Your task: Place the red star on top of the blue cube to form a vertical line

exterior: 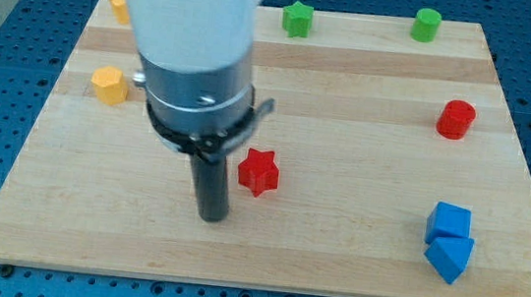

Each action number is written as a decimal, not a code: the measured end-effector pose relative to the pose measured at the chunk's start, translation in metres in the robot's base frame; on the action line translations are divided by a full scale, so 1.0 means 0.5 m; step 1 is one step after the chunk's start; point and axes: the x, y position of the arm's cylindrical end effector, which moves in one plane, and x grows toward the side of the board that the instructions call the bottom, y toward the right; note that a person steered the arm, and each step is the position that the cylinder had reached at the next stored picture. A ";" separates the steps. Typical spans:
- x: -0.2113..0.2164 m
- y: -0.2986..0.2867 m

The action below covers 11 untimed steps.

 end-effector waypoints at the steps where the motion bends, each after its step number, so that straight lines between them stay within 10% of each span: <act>1: -0.090 -0.001; 3: -0.116 0.180; 5: -0.039 0.101; 8: -0.072 0.403; 11: -0.142 0.289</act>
